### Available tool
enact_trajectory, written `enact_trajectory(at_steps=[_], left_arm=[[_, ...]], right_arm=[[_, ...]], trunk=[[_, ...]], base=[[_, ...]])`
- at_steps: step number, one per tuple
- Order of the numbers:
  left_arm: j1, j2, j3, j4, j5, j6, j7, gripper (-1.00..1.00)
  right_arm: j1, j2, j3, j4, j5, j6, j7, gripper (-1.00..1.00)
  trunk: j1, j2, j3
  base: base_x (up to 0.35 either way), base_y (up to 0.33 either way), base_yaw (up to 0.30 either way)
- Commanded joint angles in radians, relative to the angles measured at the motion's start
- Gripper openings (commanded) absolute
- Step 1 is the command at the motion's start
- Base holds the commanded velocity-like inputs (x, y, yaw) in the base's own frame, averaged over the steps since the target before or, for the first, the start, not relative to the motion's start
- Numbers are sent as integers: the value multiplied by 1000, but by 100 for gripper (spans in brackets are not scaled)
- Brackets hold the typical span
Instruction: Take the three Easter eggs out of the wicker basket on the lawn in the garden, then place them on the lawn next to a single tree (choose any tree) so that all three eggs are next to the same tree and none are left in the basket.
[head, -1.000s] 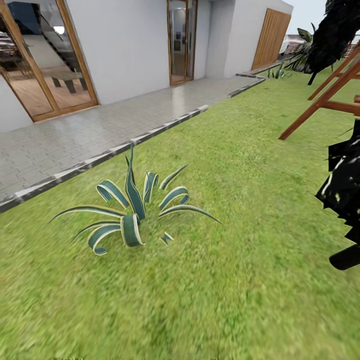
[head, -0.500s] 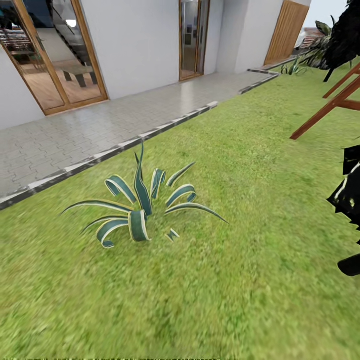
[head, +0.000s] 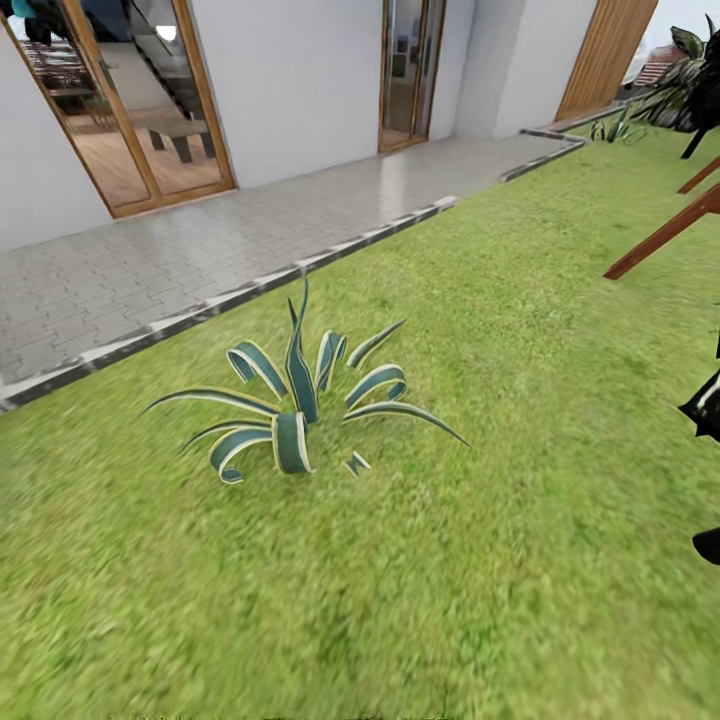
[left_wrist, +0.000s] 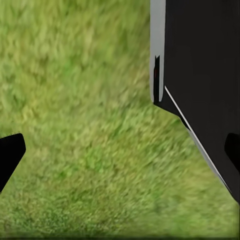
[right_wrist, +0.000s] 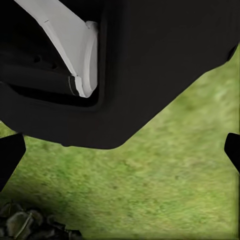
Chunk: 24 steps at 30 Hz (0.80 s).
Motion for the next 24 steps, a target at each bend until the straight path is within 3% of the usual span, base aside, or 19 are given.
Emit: enact_trajectory(at_steps=[1,8,24], left_arm=[[-1,0,-2,1,0,-4,1,100],[-1,0,-4,1,-1,-5,1,100],[-1,0,-9,1,0,-4,1,100]], right_arm=[[0,0,11,-1,1,-2,1,100],[0,0,37,-1,0,-2,1,100],[0,0,41,-1,0,-2,1,100]], trunk=[[-4,7,1],[-31,56,12],[-92,168,38]], base=[[0,0,128],[0,0,128],[0,0,128]])
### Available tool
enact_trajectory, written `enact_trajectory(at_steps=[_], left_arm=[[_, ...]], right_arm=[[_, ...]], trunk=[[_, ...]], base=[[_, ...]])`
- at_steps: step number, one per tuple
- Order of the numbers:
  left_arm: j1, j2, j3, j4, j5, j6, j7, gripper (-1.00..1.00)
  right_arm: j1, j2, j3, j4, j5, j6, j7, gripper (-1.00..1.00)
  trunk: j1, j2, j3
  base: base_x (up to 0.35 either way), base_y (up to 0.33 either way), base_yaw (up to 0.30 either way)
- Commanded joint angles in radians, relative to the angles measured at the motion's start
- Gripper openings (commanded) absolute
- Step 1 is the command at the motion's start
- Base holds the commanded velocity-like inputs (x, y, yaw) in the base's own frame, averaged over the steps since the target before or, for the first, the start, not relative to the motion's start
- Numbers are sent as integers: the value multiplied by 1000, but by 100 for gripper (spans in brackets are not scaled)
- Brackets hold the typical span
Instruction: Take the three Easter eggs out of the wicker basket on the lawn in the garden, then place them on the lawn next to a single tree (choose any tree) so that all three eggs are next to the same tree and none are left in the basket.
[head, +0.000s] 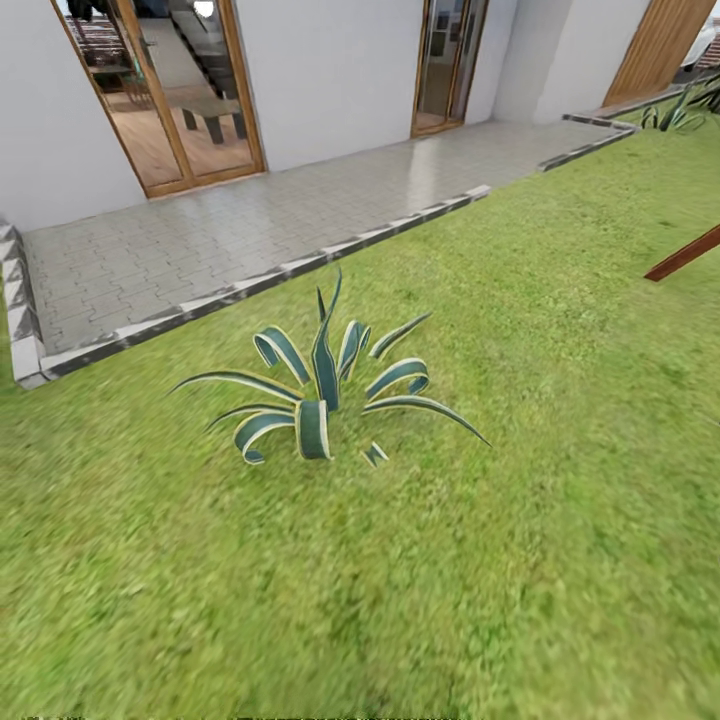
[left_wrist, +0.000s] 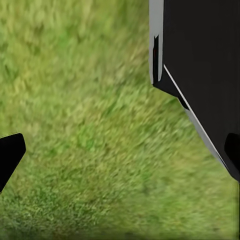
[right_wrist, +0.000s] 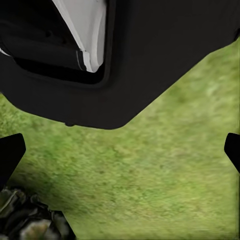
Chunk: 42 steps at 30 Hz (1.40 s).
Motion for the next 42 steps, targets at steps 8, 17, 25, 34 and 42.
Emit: enact_trajectory(at_steps=[8,17,25,34,42], left_arm=[[-1,1,-3,1,0,-5,1,100],[-1,1,-34,0,-2,-17,1,100],[-1,1,-41,0,-2,-19,1,100],[-1,2,-43,-1,-2,-20,2,100],[-1,2,-44,-1,-2,-20,2,100]], right_arm=[[0,0,2,-1,1,-2,1,100],[0,-1,2,-2,0,-6,1,100],[1,-2,0,-2,-1,-8,1,100],[0,-1,1,-2,-2,-7,1,100],[0,0,1,-2,-2,-6,1,100]], trunk=[[-4,6,-10],[-4,6,-22],[-4,6,-25],[-4,6,-33],[-4,6,-41]], base=[[0,0,128],[63,0,115],[270,-26,46],[299,-133,161],[264,-213,173]])
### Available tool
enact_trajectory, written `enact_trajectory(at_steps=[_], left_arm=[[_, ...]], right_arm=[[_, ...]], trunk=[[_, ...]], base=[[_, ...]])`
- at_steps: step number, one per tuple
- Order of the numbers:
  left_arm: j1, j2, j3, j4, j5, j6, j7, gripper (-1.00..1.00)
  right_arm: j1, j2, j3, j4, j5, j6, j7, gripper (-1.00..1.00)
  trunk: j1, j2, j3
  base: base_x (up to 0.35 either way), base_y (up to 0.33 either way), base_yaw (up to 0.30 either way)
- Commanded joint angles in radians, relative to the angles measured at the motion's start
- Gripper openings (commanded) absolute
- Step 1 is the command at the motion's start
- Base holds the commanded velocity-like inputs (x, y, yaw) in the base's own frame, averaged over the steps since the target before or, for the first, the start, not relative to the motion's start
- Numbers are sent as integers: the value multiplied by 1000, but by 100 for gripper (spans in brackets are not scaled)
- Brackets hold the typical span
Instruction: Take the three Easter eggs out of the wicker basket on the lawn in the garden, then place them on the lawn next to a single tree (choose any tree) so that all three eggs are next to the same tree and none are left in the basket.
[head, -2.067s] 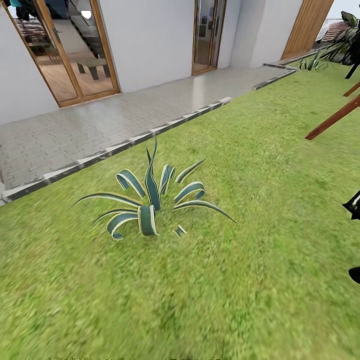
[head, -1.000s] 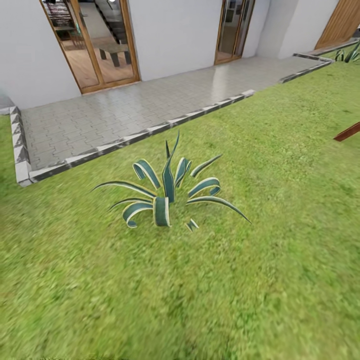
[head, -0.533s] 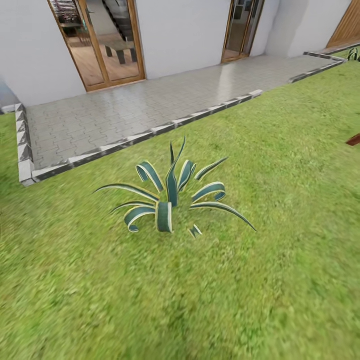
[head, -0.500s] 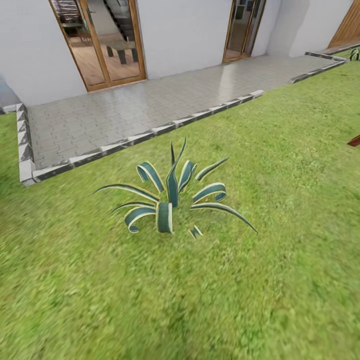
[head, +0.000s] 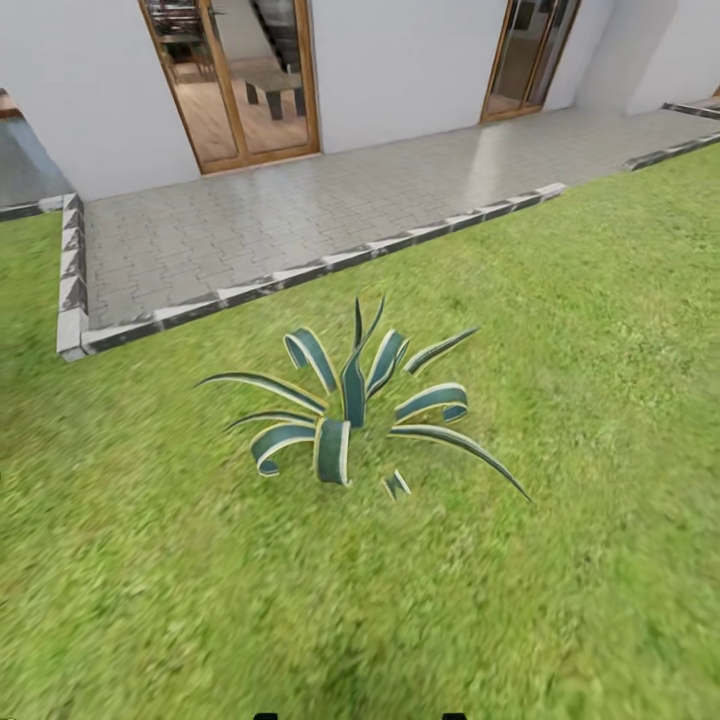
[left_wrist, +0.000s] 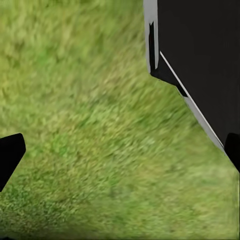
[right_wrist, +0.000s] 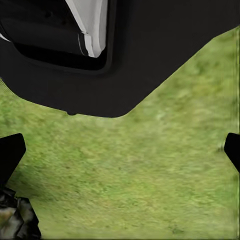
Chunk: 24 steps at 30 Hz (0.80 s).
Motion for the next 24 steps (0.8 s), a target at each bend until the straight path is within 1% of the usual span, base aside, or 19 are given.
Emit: enact_trajectory(at_steps=[1,8,15,18,24], left_arm=[[0,0,-5,1,0,-4,1,100],[0,0,-5,1,0,-4,2,100],[0,0,-5,1,0,-5,2,100],[0,0,-5,1,0,-7,2,100],[0,0,-5,1,0,-8,2,100]], right_arm=[[0,0,3,-1,1,-2,1,100],[0,0,2,-1,1,-2,1,100],[0,-1,0,-1,-1,-4,1,100],[0,-1,0,-1,-2,-3,1,100],[0,0,1,-1,-3,-3,1,100]], trunk=[[1,-1,-2],[1,-1,-9],[1,-1,-12],[1,-1,-14],[1,-1,-18]], base=[[256,-227,174],[214,-251,166],[70,-278,59],[13,-126,116],[4,-38,173]])
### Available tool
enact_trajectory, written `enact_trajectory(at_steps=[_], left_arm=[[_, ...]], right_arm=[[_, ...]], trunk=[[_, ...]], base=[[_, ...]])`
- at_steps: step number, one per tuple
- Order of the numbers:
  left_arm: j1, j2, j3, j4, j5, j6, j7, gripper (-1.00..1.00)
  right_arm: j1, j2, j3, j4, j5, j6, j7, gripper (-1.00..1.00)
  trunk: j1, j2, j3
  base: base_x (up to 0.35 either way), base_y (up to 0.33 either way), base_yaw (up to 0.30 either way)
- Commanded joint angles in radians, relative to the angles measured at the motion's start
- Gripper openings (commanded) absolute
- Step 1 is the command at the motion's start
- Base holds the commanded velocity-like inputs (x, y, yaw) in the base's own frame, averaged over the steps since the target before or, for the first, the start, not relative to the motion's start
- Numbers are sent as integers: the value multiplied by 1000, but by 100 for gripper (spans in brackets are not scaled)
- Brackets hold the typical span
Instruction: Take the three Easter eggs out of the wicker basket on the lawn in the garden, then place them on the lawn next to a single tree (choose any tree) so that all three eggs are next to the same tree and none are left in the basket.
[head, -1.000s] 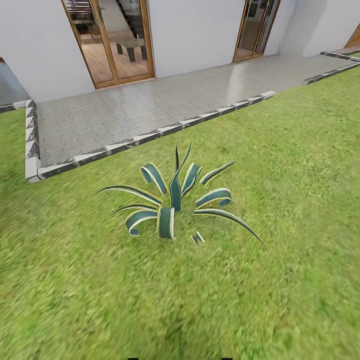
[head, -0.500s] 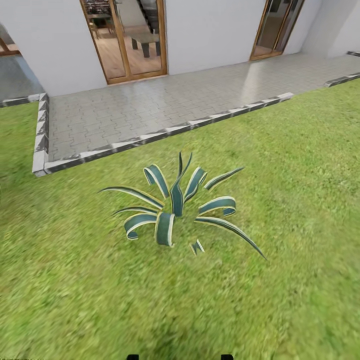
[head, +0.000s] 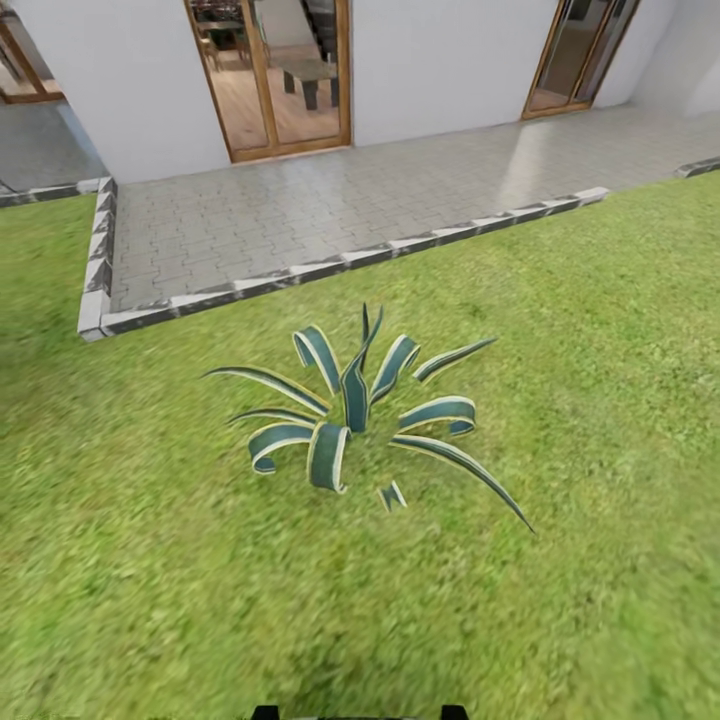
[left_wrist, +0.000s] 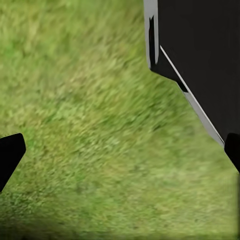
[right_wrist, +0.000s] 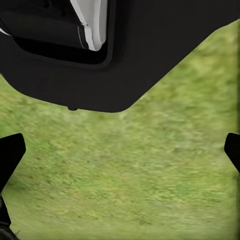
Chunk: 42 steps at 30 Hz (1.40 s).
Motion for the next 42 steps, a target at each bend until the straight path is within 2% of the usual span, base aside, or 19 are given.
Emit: enact_trajectory(at_steps=[1,19,29,42], left_arm=[[0,0,-5,1,0,-4,1,100],[0,0,-5,1,0,-4,1,100],[0,-1,-5,1,0,-4,2,100],[0,-1,-5,1,0,-4,3,100]], right_arm=[[0,0,3,0,0,-2,1,100],[0,-4,-4,-2,-4,-1,-6,100],[0,-12,-9,-3,-7,-1,-14,100],[0,-12,0,-7,3,-3,-8,100]], trunk=[[0,-1,-2],[0,-1,-19],[0,-1,-27],[0,-1,-29]], base=[[1,-13,189],[0,-21,196],[28,-220,174],[122,-269,25]])
